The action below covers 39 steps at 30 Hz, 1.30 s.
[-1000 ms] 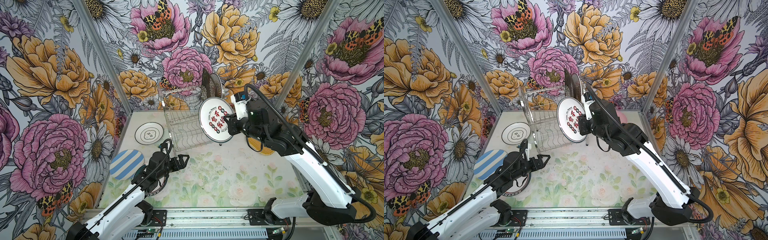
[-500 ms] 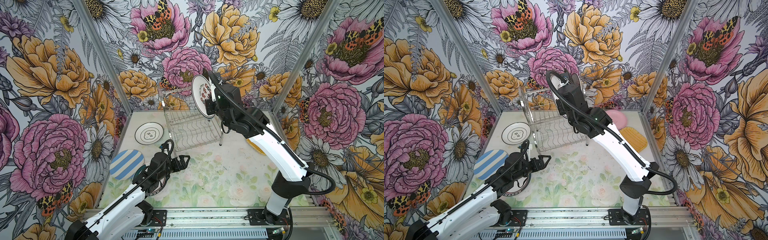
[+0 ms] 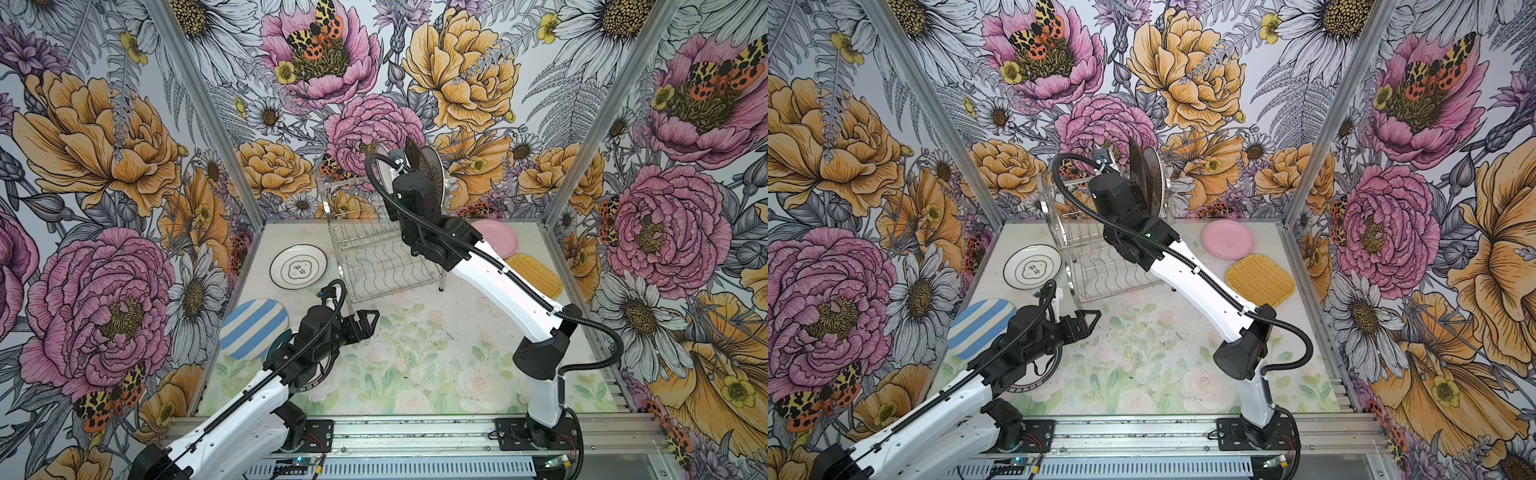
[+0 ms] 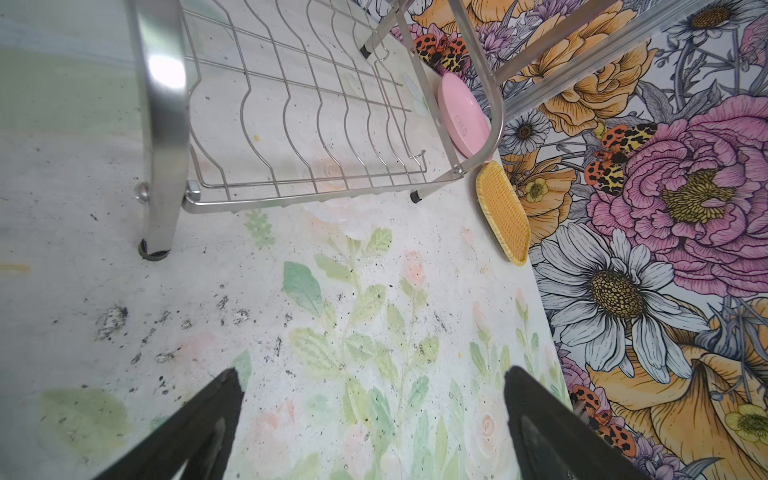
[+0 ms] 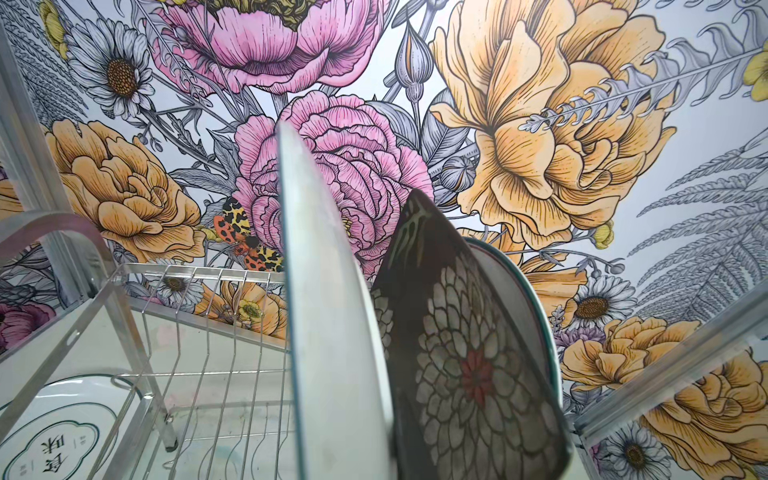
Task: Load the plates into the dish rack
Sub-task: 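Lower the lettered plate into a rack slot beside the square plate with the right gripper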
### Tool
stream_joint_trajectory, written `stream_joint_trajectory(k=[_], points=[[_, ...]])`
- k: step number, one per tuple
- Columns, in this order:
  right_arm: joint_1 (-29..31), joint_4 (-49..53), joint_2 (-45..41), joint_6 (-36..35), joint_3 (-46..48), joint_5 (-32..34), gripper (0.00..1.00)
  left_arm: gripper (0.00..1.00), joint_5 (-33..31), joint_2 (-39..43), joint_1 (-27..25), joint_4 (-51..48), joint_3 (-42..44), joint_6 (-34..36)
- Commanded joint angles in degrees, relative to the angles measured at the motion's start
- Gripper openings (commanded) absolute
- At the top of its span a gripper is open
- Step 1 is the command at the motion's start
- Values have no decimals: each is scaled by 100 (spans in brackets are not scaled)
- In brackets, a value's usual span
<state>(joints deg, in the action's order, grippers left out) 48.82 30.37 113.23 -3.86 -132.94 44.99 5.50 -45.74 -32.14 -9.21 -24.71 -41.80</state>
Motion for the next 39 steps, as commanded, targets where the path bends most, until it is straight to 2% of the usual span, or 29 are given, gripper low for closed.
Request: stream_joint_trajectory(k=[1, 16, 18, 39], points=[[-96, -712, 47, -246, -296, 238, 0, 99, -121, 56, -49, -63, 28, 11], [-304, -741, 268, -142, -258, 88, 0, 99, -150, 21, -46, -80, 36, -12], [-470, -739, 273, -132, -232, 81, 0, 99, -154, 21, -40, -87, 36, -12], [-610, -734, 44, 291, 510, -68, 0, 99, -162, -98, -77, -81, -39, -30]])
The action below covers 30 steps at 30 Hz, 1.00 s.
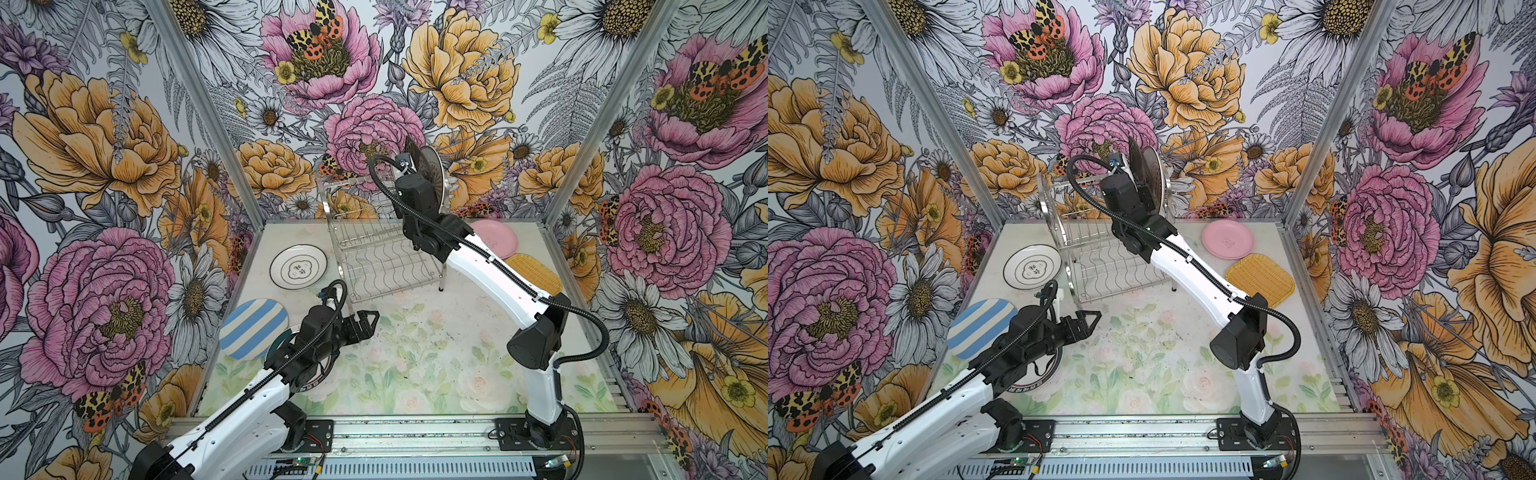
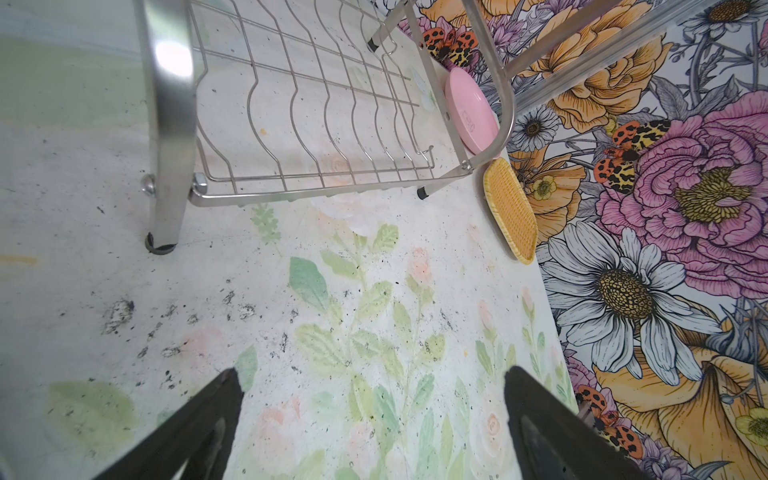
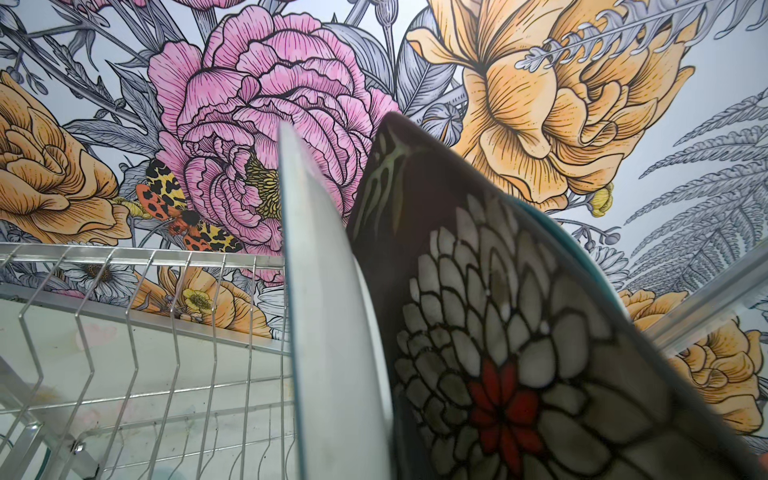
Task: Load the plates into the dish rack
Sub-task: 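Lower the lettered plate into a rack slot beside the square plate with the right gripper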
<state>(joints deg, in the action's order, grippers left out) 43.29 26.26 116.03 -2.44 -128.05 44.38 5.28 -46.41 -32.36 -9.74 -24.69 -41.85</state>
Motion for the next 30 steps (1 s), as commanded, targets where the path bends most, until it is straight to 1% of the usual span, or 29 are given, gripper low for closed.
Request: stream_joint_trajectory(k=[1, 7, 8, 11, 14, 23, 28, 30], points=[[-66, -331, -242, 167, 46, -12, 0, 99, -139, -34, -61, -29, -44, -25], [-101, -332, -264, 237, 153, -85, 0, 99, -175, -4, -86, -57, -36, -43], [-101, -330, -265, 235, 155, -87, 1, 99, -180, 11, -88, -71, -30, -42], [-101, -328, -299, 211, 155, -88, 10, 99, -196, 42, -95, -90, -27, -42], [-101, -330, -339, 184, 161, -79, 17, 99, -200, 45, -95, -90, -25, -46], [-84, -331, -490, 138, 193, -66, 25, 99, -197, 18, -105, -63, -36, -40], [-58, -327, -577, 78, 193, -68, 27, 99, -200, 36, -111, -63, -37, -48], [-40, -326, -614, 56, 193, -61, 30, 99, -197, 36, -113, -72, -41, -51]])
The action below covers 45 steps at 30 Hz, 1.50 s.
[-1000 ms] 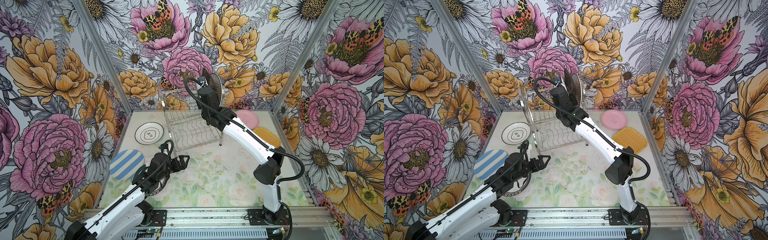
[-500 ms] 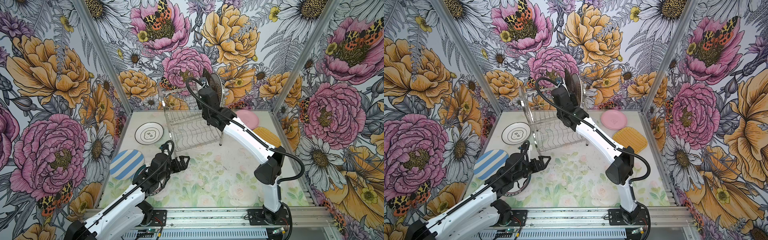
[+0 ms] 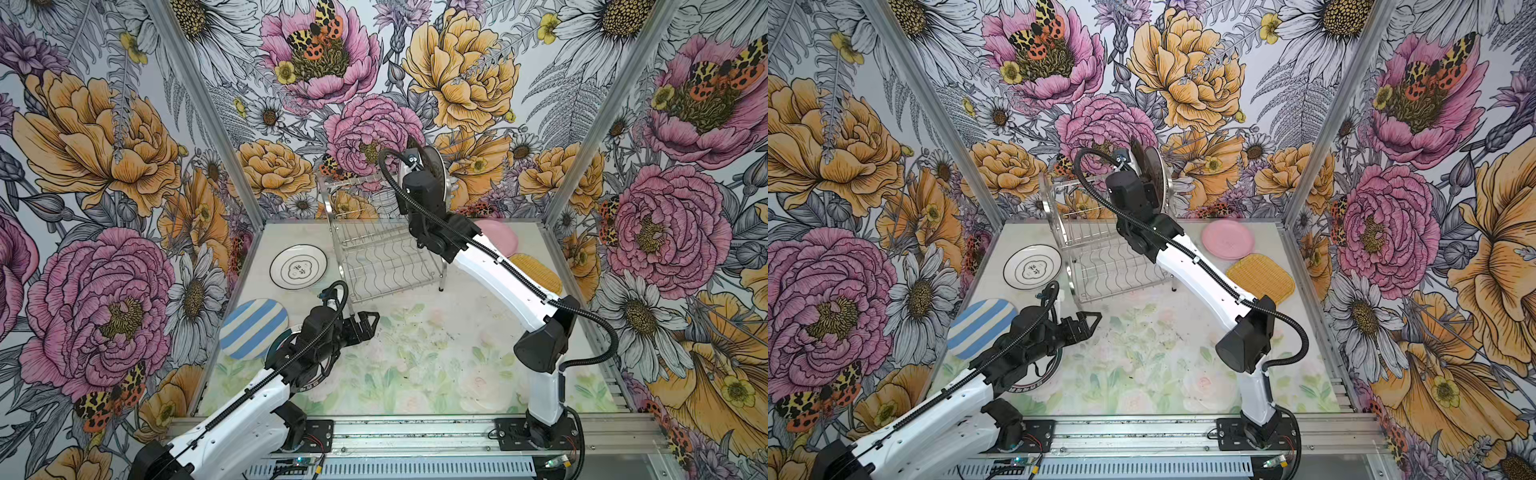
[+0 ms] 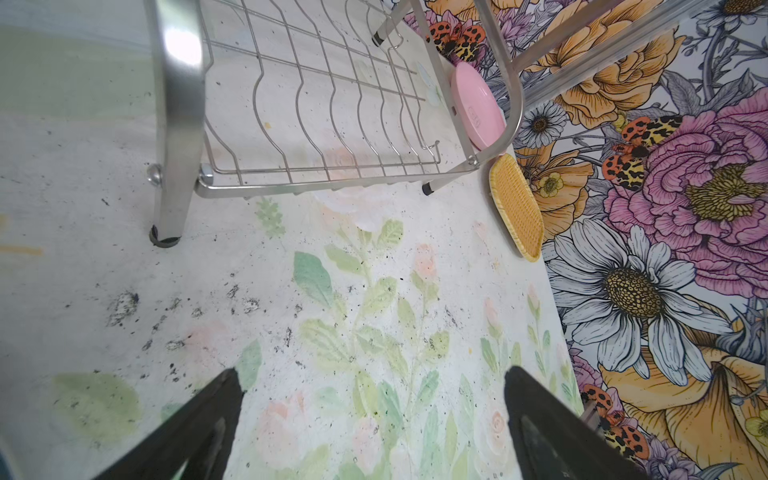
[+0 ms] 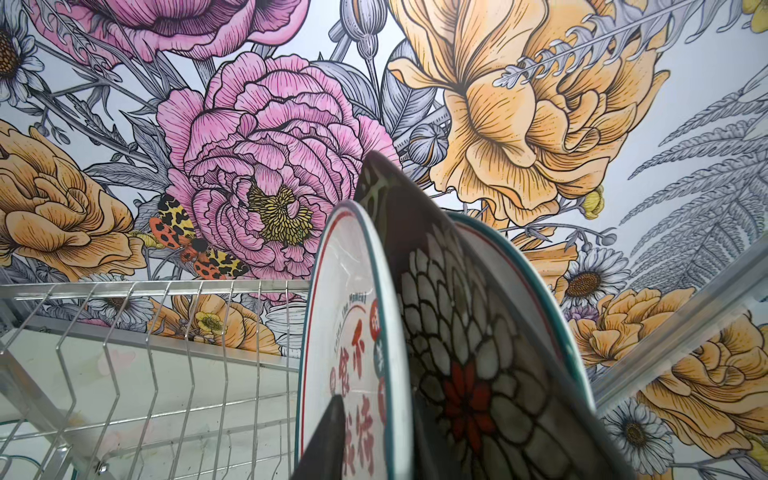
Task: Load the plates into the dish rack
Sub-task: 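Lower the lettered plate into a rack slot beside the square plate with the right gripper, then open and withdraw the right gripper while the left moves to the green-rimmed plate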
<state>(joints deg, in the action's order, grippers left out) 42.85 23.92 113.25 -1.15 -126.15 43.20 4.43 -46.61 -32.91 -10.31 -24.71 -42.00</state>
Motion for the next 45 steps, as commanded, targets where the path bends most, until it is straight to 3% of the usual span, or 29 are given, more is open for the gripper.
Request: stream_joint_trajectory(k=[1, 18, 30, 38, 45], points=[[20, -93, -360, -84, 11, 64, 31, 99, -122, 55, -58, -24, -43, -23], [340, -81, -1277, -43, 784, 48, 52, 99, -497, 451, -76, -644, -86, -103], [694, 365, -2390, 789, 2199, -386, 64, 99, -1516, 859, -8, -2160, -332, -344], [783, 666, -2988, 1365, 2987, -727, 65, 99, -1955, 982, 318, -2866, -480, -388], [750, 1020, -3576, 2014, 3939, -1114, 71, 99, -2239, 1060, 1000, -3621, -623, -399]])
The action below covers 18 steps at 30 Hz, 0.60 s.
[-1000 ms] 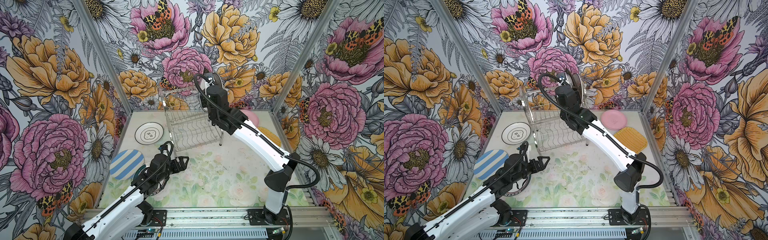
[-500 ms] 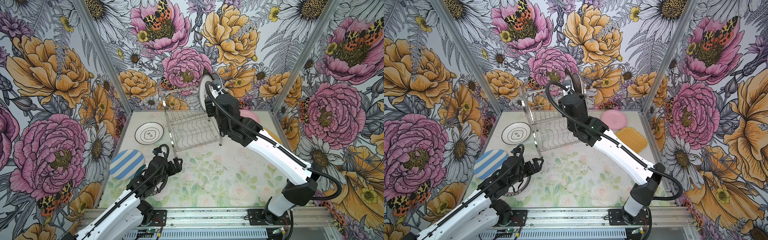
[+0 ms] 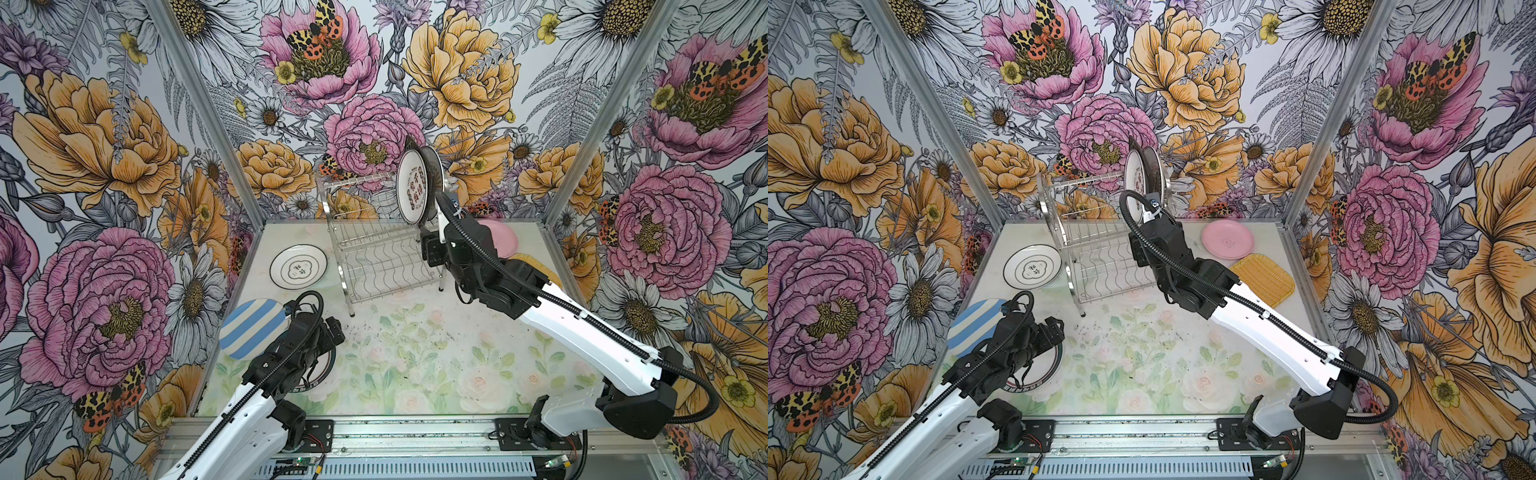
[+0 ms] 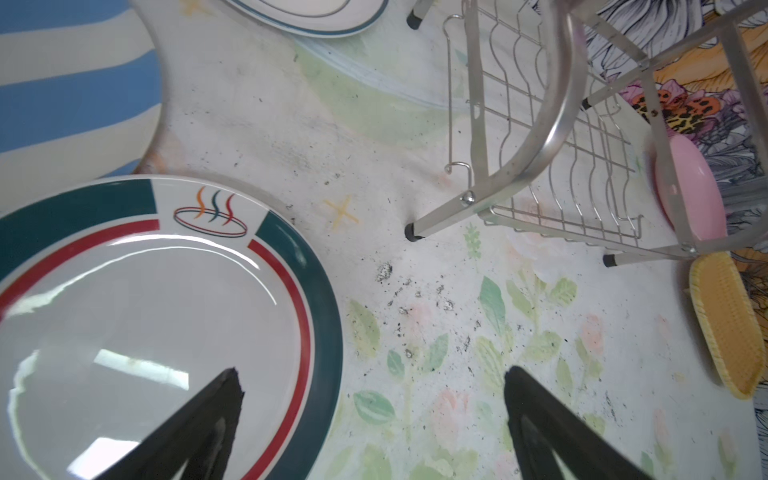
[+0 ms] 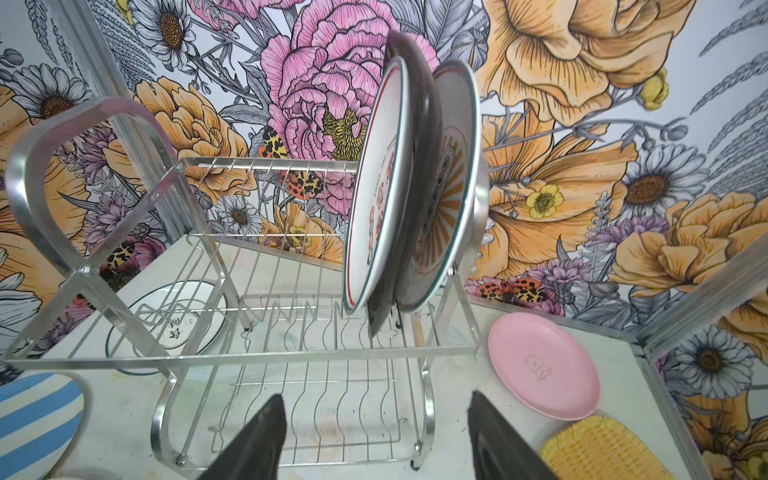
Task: Load the plates into the dish rack
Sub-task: 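Open and withdraw the right gripper while the left moves to the green-rimmed plate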
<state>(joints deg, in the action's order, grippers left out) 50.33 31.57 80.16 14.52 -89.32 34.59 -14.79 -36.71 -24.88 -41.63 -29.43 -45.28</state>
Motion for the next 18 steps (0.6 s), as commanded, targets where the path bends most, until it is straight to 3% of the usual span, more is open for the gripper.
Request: stream_joint_trajectory(k=[1, 9, 18], points=[[-5, 284, -351, 549, 416, -317, 72, 99, -336, 72, 311, -564, -167, -68], [-218, 393, -910, 1210, 1541, -871, 79, 99, -687, -197, 1029, -751, -255, -113], [-601, 402, -1198, 1422, 2166, -1241, 80, 99, -743, -389, 2441, -755, -227, -166]])
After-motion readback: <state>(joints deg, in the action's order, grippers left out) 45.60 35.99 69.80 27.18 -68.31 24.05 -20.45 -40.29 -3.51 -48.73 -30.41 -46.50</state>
